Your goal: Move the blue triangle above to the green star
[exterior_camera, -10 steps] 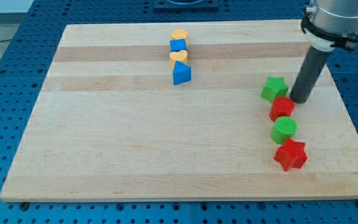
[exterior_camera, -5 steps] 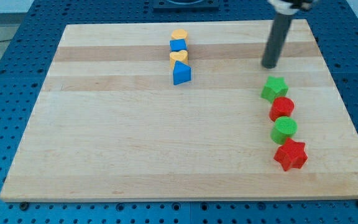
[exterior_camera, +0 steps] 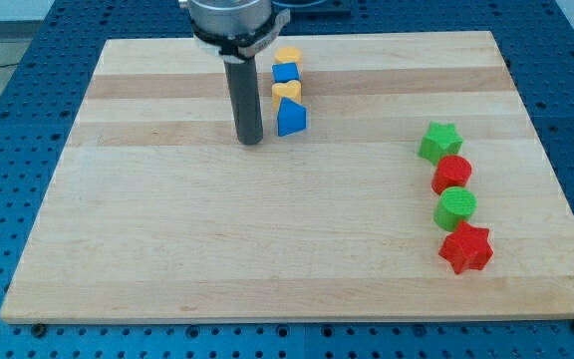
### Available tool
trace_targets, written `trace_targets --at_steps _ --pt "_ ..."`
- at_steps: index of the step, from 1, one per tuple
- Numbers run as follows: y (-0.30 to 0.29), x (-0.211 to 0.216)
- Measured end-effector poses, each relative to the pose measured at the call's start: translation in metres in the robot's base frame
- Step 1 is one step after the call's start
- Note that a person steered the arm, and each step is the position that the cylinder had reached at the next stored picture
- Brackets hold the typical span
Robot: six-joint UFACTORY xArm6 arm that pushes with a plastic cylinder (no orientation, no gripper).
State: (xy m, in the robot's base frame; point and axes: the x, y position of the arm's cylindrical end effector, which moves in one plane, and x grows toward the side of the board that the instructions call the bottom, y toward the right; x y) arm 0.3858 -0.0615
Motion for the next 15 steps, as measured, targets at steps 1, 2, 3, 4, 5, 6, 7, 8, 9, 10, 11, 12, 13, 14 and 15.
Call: trace_targets --at_steps 1,2,3,4,5,6,7,8,9,10,11,12,13,14,15 --pt "0.025 -0.011" --pt "0.054 -0.011" --pt "0.074 -0.018" --pt "0.075 -0.033" --pt "0.095 -0.033" --pt "0.097 -0.043" --pt "0.095 -0.055" --pt "0.103 -0.054" --pt "0.122 -0.041" --pt "0.141 -0.037" --pt "0.167 -0.035" --pt "0.182 -0.034" --pt "0.182 -0.038" --pt "0.183 -0.038" --pt "0.185 -0.038"
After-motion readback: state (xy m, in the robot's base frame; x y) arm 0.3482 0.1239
